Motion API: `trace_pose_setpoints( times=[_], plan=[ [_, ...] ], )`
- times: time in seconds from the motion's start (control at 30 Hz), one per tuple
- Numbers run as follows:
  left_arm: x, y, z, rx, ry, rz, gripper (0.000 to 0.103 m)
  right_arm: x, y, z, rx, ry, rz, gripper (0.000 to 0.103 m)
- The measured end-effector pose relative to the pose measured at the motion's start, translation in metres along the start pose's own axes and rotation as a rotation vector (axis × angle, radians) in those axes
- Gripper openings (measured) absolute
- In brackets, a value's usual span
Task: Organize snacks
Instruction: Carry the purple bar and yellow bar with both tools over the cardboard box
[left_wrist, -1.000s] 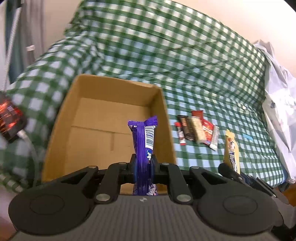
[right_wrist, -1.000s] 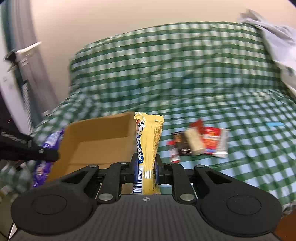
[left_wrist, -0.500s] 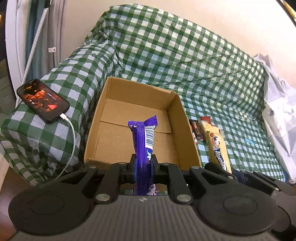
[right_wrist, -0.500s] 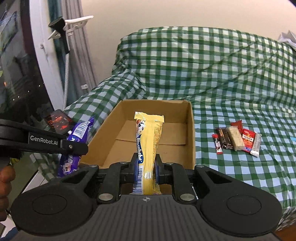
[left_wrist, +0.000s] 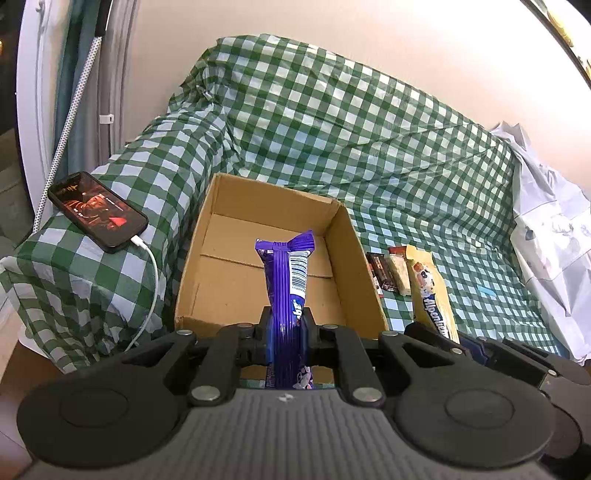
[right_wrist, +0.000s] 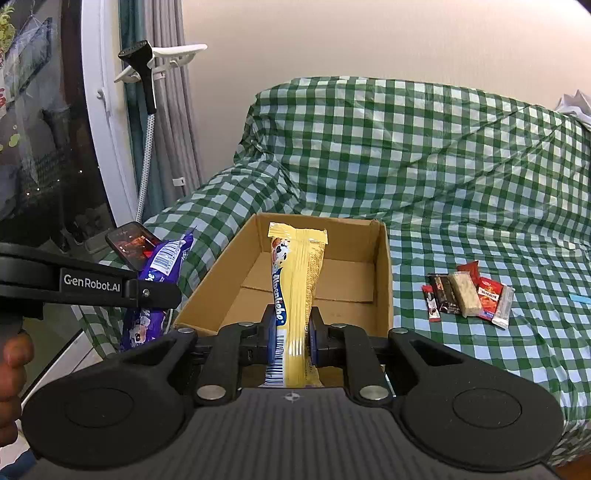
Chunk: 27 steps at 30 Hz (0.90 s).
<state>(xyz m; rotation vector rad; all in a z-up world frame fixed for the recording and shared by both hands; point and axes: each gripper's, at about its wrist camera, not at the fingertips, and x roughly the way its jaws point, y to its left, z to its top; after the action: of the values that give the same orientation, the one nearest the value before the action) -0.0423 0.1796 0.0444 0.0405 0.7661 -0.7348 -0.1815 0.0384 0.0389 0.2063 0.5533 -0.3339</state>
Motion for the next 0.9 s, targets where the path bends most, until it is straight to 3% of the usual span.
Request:
trace_pose_setpoints(
  times=[0.9],
  plan=[
    [0.021, -0.002, -0.001, 0.012, 0.057, 0.015, 0.014, 0.015, -0.007, -0.005, 0.058, 0.047, -0.008, 0.017]
  ],
)
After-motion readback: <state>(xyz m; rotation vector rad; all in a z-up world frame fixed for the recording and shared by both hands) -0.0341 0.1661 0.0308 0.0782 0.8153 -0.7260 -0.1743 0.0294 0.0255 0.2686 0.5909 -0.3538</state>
